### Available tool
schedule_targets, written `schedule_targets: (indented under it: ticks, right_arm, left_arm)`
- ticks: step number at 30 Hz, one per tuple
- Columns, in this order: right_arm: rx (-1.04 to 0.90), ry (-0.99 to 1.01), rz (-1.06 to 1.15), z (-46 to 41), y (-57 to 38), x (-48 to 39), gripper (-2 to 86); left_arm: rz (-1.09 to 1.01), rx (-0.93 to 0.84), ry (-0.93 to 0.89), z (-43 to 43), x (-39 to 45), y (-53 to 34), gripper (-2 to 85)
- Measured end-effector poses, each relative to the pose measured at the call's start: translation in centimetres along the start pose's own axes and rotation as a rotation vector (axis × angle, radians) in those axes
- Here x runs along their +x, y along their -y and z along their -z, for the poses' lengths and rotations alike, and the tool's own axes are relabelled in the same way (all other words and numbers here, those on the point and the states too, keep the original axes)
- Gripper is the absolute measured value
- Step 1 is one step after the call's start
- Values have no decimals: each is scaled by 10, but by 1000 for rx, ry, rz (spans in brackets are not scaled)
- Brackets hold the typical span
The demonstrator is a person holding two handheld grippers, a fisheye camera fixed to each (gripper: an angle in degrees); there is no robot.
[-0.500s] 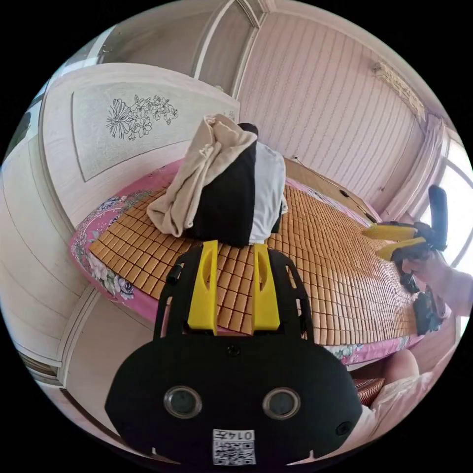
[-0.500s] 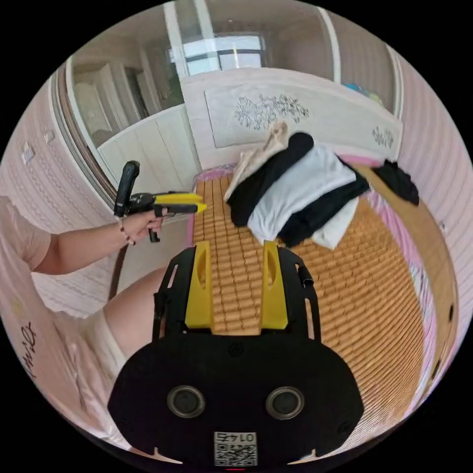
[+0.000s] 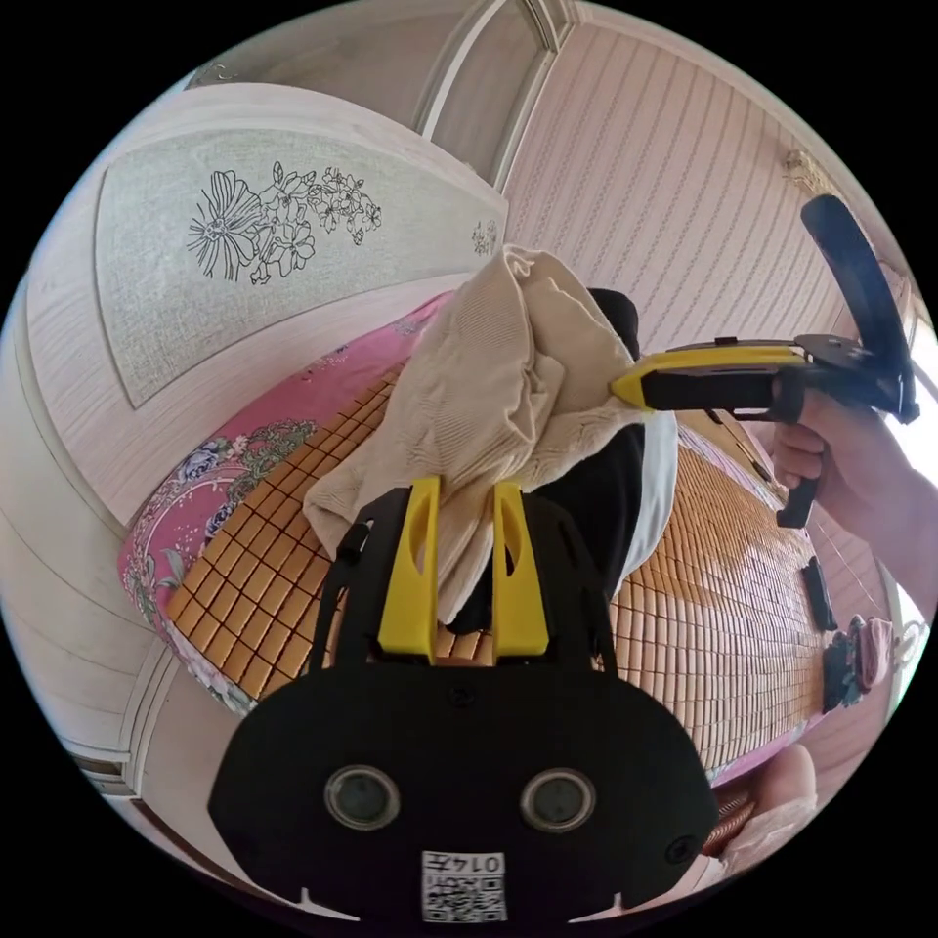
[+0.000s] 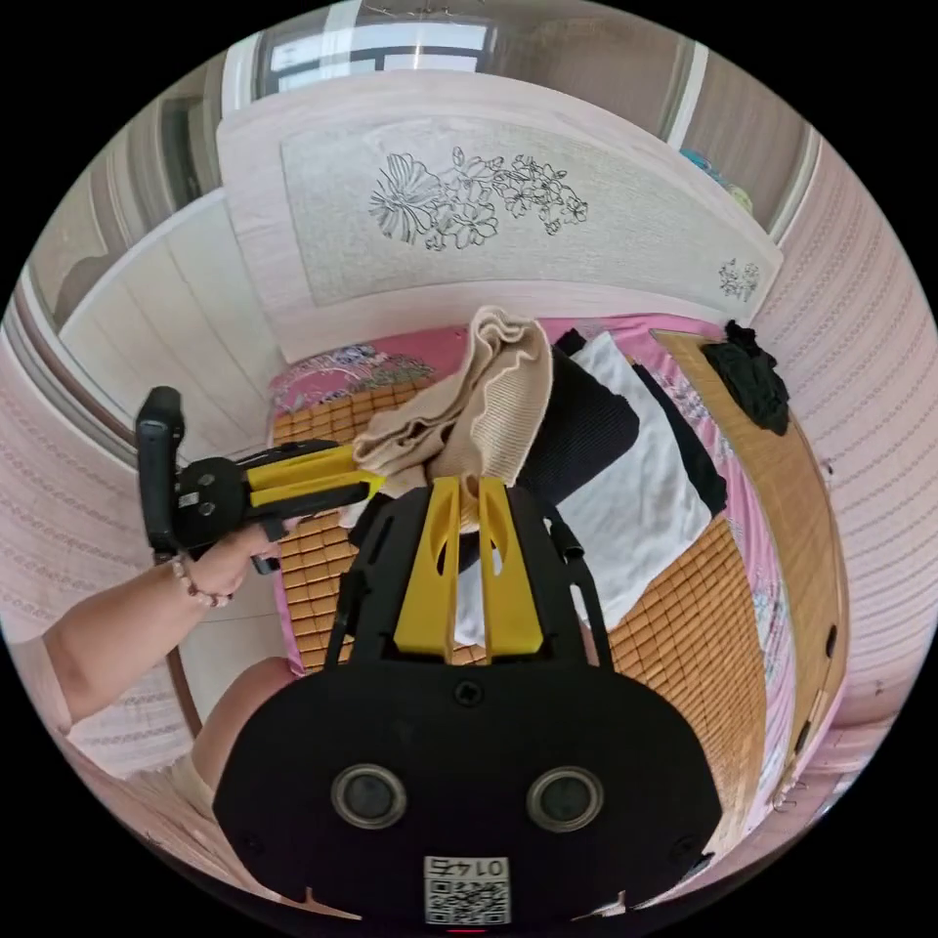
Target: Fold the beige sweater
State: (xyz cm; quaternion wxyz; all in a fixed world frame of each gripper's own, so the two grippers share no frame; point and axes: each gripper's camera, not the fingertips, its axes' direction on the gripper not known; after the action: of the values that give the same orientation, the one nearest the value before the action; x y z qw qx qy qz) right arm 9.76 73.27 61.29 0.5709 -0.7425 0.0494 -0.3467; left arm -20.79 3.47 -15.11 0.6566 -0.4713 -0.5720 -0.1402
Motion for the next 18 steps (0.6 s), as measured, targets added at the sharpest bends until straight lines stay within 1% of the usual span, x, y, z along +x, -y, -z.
schedule_targets:
  ticks: [3,5,6,8,10,14,18]
  right_arm:
    - [77,122,-4,24,-12,0,9]
    - [154,199,6,51,-28,-2,2]
    - [179,214,8,58,-34,-2,1]
    - [307,263,5,93,-59,-1,-1]
    - [371,297,3,118,-76,1,-1]
    - [520,341,71,178,-124,-2,-2]
    - [638,379,89,223,-175,1,-1]
  left_arm:
    - [-3,-4,21,17,-1,4,38]
    - [-1,9,72,37,2,6,30]
    - [8,37,106,55,3,8,25]
    - [31,107,115,88,3,11,19]
    - [19,205,152,135,8,21,11]
    - [-29,297,205,195,27,38,6]
    - [-106,357,230,247,70,53,5]
